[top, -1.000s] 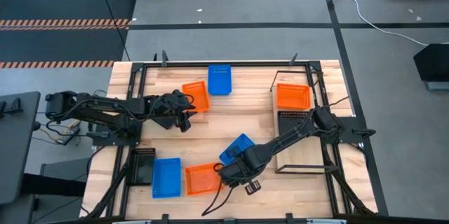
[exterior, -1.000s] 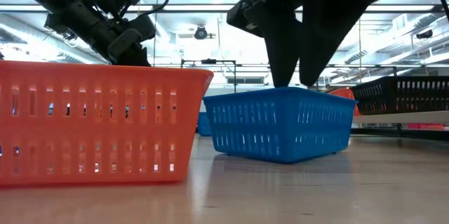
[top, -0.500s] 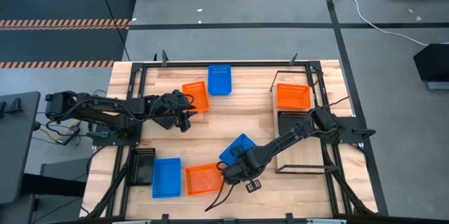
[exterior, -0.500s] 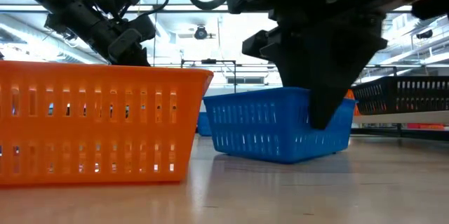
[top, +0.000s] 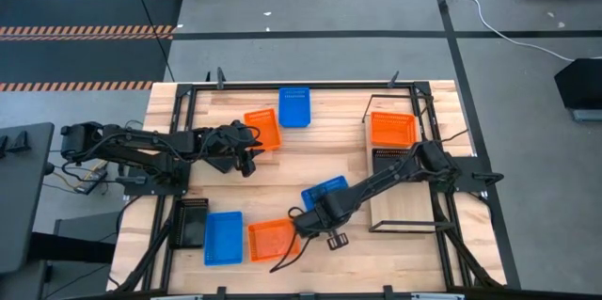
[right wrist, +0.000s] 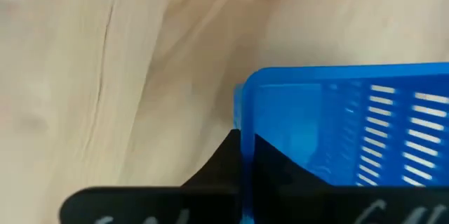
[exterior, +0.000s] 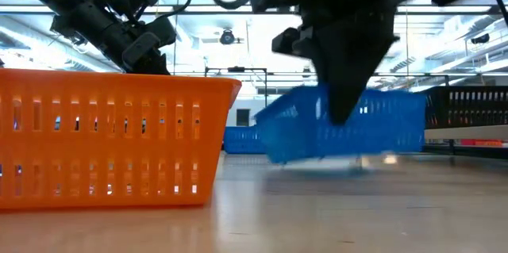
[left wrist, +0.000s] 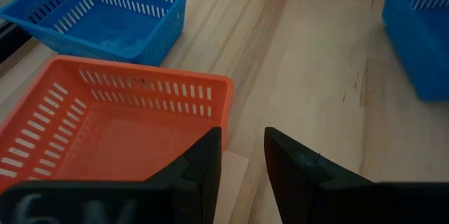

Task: Stack baskets on shelf by color
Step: Put the bottom right blue bin on the shelf

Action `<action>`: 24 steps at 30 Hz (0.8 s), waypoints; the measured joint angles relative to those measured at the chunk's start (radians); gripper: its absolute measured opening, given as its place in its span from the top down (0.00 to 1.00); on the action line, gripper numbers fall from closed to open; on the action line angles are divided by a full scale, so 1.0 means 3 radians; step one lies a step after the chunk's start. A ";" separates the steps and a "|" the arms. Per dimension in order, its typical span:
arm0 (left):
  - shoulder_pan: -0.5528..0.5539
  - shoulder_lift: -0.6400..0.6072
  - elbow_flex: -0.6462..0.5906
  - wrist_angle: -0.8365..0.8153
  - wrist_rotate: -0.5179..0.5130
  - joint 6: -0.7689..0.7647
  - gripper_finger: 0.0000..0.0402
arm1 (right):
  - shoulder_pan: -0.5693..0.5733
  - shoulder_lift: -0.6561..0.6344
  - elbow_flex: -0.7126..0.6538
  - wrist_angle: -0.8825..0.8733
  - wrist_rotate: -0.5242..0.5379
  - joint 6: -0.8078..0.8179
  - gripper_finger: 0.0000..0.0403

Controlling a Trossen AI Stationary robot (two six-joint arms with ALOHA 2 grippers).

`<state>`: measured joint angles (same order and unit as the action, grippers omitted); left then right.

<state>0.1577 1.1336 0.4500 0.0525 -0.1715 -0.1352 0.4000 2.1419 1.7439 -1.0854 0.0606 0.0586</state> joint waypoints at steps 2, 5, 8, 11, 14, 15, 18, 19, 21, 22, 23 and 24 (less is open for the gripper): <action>0.0000 0.0000 0.0000 0.0000 0.0000 0.0000 0.71 | -0.0030 0.0001 0.0217 -0.0380 0.0019 0.0045 0.98; 0.0000 0.0000 0.0000 0.0000 0.0000 0.0000 0.71 | -0.0074 0.0001 0.0541 -0.0951 0.0070 0.0213 0.98; 0.0000 0.0000 0.0000 -0.0005 0.0000 0.0000 0.71 | -0.0110 0.0000 0.0798 -0.1413 -0.0034 0.0474 0.98; 0.0000 0.0000 0.0000 -0.0054 0.0000 -0.0006 0.71 | -0.0122 -0.0003 0.0899 -0.1642 -0.0224 0.0780 0.98; -0.0005 0.0000 0.0000 -0.0091 0.0000 -0.0014 0.71 | -0.0085 -0.0023 0.0896 -0.1593 -0.0447 0.0999 0.98; -0.0015 -0.0001 0.0000 -0.0086 0.0000 -0.0019 0.71 | -0.0067 -0.0030 0.0896 -0.1606 -0.0499 0.1084 0.98; -0.0037 -0.0001 0.0001 -0.0069 0.0000 -0.0011 0.71 | -0.0029 -0.0046 0.0896 -0.1610 -0.0540 0.1338 0.98; -0.0040 -0.0001 0.0001 -0.0065 0.0000 -0.0010 0.71 | -0.0020 -0.0051 0.0896 -0.1600 -0.0540 0.1402 0.98; -0.0048 -0.0004 0.0001 -0.0069 0.0000 -0.0008 0.71 | -0.0007 -0.0054 0.0896 -0.1622 -0.0540 0.1543 0.98; -0.0054 -0.0008 0.0001 -0.0068 0.0000 -0.0007 0.71 | -0.0006 -0.0053 0.0896 -0.1624 -0.0533 0.1607 0.97; -0.0055 -0.0008 0.0001 -0.0055 0.0001 -0.0003 0.71 | -0.0003 -0.0053 0.0896 -0.1610 -0.0531 0.1675 0.97; -0.0055 -0.0008 0.0001 -0.0047 0.0001 0.0001 0.71 | -0.0001 -0.0053 0.0896 -0.1592 -0.0532 0.1747 0.97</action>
<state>0.1413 1.1313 0.4503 0.0385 -0.1713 -0.1349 0.3995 2.1260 2.0129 -1.5631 -0.0990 0.5828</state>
